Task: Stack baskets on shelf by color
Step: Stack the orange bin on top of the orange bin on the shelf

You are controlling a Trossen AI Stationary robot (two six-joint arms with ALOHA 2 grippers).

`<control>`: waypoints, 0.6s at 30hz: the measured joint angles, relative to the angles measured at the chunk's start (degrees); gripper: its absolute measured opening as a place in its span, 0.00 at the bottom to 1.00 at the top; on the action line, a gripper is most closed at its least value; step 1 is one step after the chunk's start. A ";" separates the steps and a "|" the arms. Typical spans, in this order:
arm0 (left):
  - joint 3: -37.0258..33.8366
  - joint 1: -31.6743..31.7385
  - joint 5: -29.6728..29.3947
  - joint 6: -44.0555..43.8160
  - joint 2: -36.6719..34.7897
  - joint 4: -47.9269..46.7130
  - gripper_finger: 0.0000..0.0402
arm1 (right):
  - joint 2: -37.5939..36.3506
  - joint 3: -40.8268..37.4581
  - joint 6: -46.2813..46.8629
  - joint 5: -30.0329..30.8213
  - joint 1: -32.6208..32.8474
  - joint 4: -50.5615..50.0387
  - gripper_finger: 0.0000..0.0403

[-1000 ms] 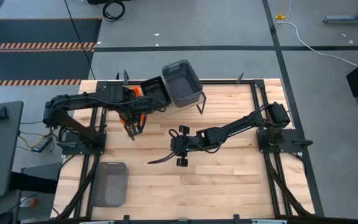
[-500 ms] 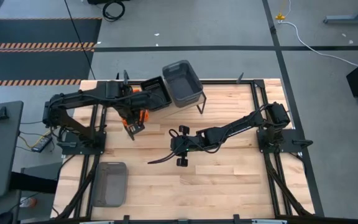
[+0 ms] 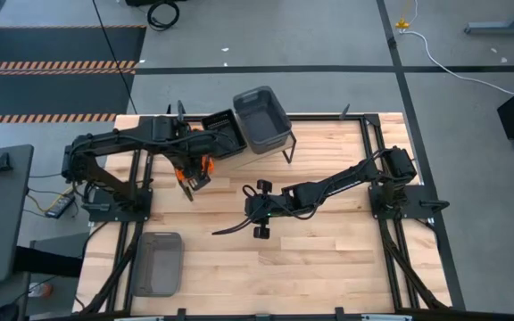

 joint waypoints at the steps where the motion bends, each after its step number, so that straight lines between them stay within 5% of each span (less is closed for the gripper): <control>1: 0.00 0.16 -0.02 -0.05 0.00 0.02 0.27 | 0.00 0.00 0.00 0.00 0.00 0.00 0.31; 10: 0.00 -0.86 6.76 9.18 0.00 0.02 0.26 | 0.00 0.00 -0.02 -0.02 0.00 -0.02 0.31; 18: 0.00 -5.12 -4.68 11.85 0.00 0.02 0.26 | 0.00 0.00 -0.02 -0.02 -0.05 -0.02 0.31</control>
